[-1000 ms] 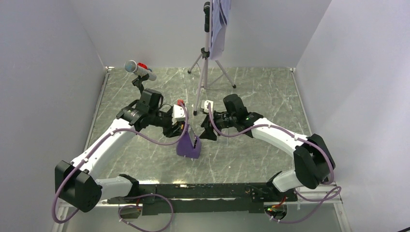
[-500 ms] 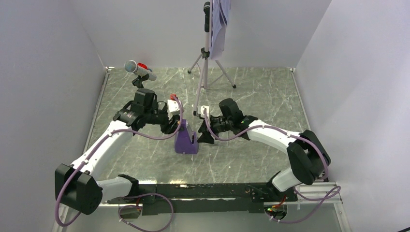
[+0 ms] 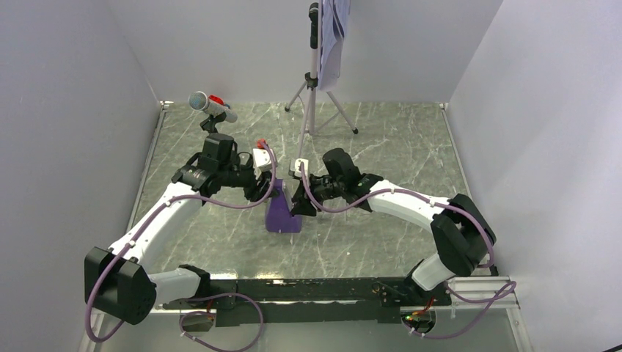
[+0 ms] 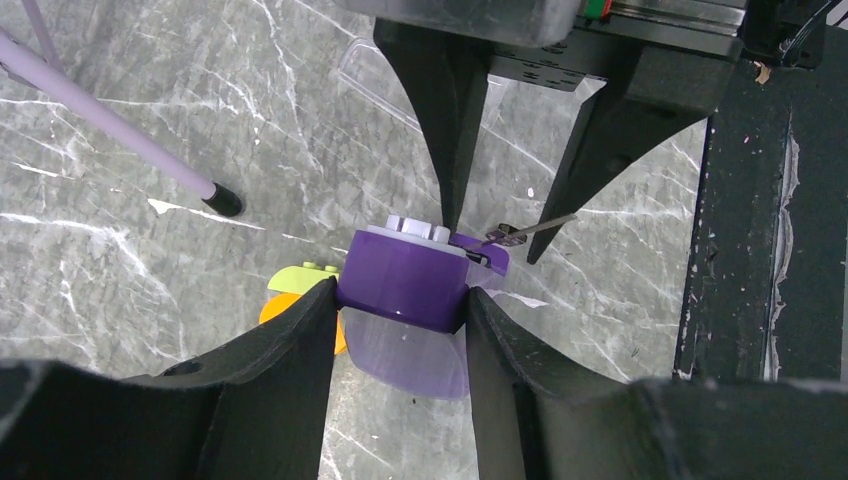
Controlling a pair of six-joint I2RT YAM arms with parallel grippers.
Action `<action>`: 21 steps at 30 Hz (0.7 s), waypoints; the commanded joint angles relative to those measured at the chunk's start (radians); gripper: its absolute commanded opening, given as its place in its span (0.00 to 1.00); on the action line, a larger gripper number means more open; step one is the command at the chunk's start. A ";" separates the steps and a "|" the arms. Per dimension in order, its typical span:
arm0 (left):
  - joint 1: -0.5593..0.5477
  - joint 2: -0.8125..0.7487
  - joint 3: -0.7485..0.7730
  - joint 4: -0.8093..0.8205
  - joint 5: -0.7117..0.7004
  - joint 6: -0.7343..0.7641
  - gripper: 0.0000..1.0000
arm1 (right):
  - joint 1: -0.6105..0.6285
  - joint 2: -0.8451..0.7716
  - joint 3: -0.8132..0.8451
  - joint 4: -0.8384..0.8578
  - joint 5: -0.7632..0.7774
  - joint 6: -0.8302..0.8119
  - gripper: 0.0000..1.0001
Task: Pack up the instrument practice props
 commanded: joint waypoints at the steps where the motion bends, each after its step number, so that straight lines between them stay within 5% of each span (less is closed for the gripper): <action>1: 0.006 0.018 -0.012 -0.040 -0.007 -0.018 0.01 | 0.001 0.000 0.045 0.038 0.034 0.010 0.46; 21: 0.006 0.017 -0.001 -0.060 0.002 0.001 0.01 | -0.006 -0.028 0.041 0.013 0.106 -0.047 0.32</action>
